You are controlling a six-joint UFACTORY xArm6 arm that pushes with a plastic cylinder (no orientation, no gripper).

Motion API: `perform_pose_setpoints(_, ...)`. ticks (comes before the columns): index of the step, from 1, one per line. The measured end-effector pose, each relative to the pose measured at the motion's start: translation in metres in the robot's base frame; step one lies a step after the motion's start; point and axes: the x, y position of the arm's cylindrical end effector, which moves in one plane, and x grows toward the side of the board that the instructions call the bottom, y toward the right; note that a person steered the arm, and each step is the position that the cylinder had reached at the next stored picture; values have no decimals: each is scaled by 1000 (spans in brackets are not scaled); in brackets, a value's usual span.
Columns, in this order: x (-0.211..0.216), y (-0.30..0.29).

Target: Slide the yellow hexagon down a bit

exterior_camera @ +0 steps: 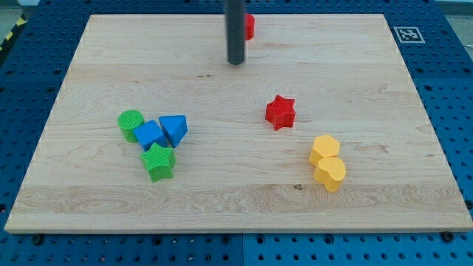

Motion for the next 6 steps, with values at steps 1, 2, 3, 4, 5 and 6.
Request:
perform_pose_setpoints(1, 7, 77)
perform_pose_setpoints(2, 78, 123)
perform_pose_setpoints(3, 152, 136)
perform_pose_setpoints(4, 171, 137)
perform_pose_setpoints(5, 171, 114)
perform_pose_setpoints(6, 171, 74)
